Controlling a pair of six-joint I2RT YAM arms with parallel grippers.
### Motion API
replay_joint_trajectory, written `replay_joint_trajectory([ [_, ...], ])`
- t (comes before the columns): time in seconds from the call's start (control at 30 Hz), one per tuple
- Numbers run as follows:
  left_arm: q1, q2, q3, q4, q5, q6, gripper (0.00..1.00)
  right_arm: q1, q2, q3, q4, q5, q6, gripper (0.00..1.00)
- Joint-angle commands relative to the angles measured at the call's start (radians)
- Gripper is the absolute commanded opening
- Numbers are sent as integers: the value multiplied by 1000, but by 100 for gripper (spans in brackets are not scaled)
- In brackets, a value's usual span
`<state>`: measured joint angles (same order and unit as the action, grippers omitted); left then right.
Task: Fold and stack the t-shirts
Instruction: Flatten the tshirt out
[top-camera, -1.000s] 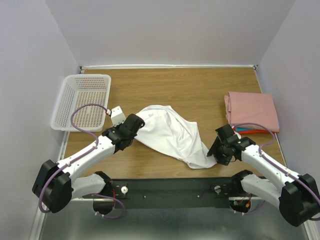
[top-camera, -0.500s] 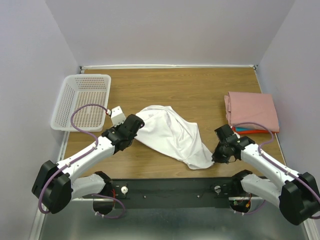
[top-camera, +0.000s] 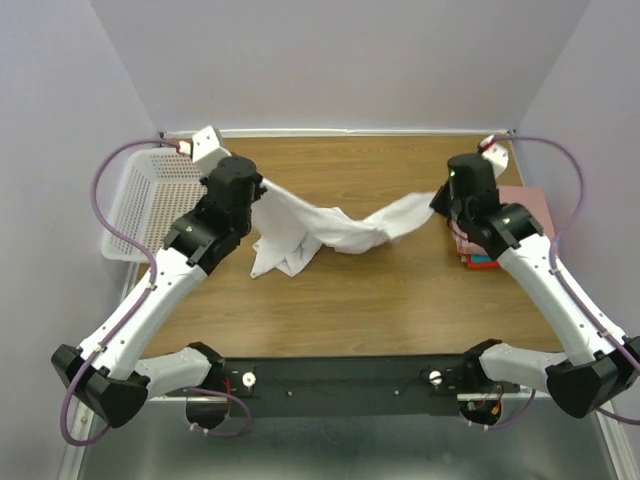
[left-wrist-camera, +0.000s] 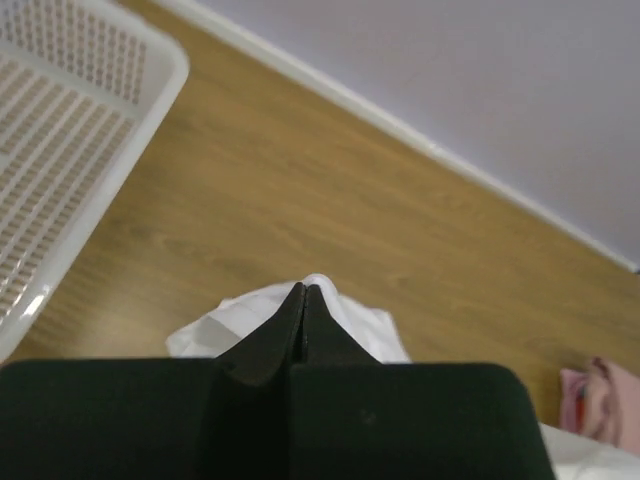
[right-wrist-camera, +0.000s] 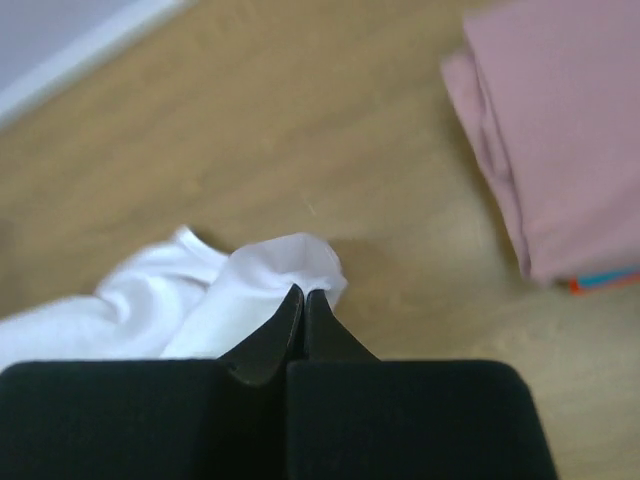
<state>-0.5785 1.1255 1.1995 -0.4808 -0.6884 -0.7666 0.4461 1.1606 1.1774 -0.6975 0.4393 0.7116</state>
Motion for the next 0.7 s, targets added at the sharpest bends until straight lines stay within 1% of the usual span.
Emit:
replay_joint_trajectory([
  [0.0, 3, -33, 197, 11, -42, 160, 0, 5, -7, 239, 47, 205, -119, 0],
  [0.03, 2, -65, 219, 31, -28, 188, 0, 5, -9, 316, 49, 210, -153, 0],
  [0.1, 3, -107, 259, 83, 22, 257, 0, 5, -16, 395, 49, 207, -187, 0],
  [0.13, 3, -130, 267, 105, 48, 279, 0, 5, -21, 425, 50, 191, -214, 0],
  [0.17, 2, -173, 282, 126, 82, 300, 0, 5, -35, 489, 50, 156, -224, 0],
  [0.2, 3, -194, 290, 145, 126, 323, 0, 3, -35, 514, 49, 139, -231, 0],
  [0.23, 3, -231, 295, 180, 239, 370, 0, 5, -50, 545, 50, 122, -247, 0],
  [0.33, 3, -286, 314, 221, 354, 395, 0, 5, -73, 634, 50, 95, -282, 0],
  [0.43, 2, -296, 345, 238, 385, 400, 0, 5, -84, 689, 49, 93, -308, 1],
  [0.53, 2, -268, 382, 245, 412, 432, 0, 5, -70, 726, 49, 88, -325, 0],
  [0.67, 3, -155, 425, 252, 365, 463, 0, 5, 17, 784, 56, 131, -379, 0],
])
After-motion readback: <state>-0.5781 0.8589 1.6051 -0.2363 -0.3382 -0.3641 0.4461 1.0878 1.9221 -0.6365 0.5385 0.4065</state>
